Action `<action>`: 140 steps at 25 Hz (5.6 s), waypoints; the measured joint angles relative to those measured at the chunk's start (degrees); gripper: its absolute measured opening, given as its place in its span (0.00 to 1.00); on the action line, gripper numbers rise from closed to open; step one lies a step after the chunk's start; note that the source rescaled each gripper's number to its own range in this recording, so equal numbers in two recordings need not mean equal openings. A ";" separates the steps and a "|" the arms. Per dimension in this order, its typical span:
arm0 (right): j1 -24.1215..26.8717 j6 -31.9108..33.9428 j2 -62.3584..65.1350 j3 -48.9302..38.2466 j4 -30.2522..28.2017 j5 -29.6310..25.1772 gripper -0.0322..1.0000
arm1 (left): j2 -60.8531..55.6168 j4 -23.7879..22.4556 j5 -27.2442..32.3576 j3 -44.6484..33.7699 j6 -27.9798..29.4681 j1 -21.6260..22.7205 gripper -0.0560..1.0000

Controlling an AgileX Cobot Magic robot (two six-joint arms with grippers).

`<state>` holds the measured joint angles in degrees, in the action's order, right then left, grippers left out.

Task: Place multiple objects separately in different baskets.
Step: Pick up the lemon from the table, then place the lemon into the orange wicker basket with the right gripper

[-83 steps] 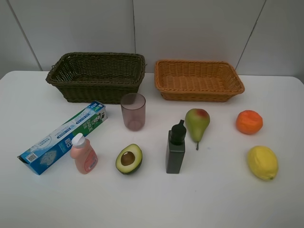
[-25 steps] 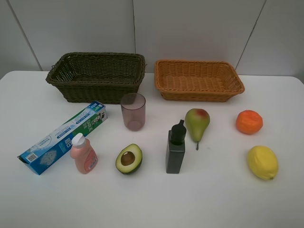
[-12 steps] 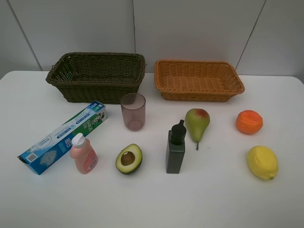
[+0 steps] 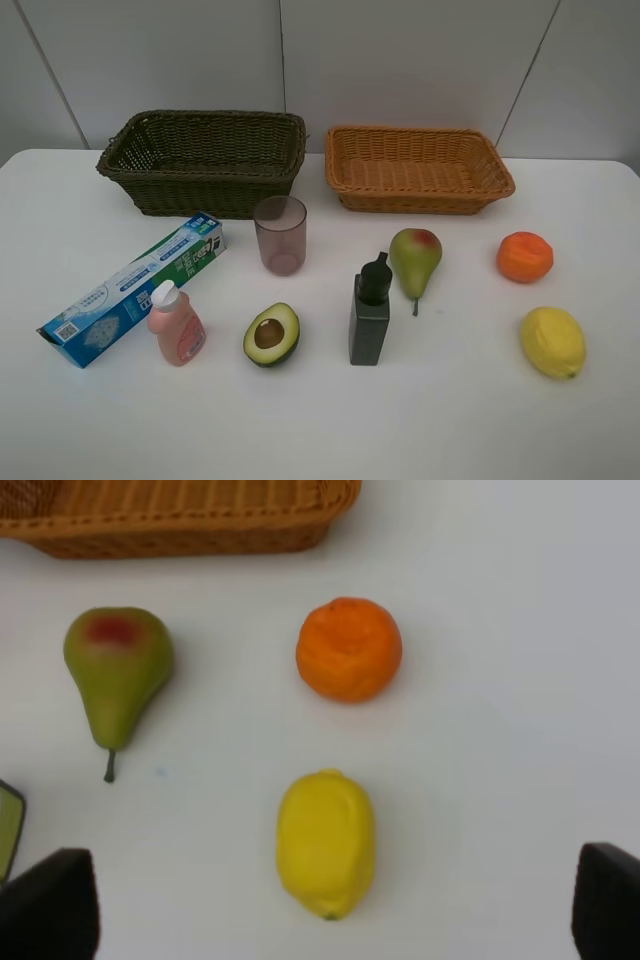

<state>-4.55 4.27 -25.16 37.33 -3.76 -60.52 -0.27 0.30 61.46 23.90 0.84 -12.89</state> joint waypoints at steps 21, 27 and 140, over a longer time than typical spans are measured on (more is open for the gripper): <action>0.00 -8.18 -40.29 2.45 -0.51 8.11 1.00 | 0.00 0.00 0.00 0.00 0.00 0.00 1.00; 0.00 -9.49 -47.24 2.45 -0.12 11.52 1.00 | 0.00 0.00 0.00 0.00 0.00 0.00 1.00; 2.74 -12.00 -82.23 58.81 11.23 6.29 0.39 | 0.00 0.00 0.00 0.00 0.00 0.00 1.00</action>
<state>-1.81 -7.73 -107.40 96.14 7.47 -54.24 -0.27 0.30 61.46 23.90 0.84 -12.89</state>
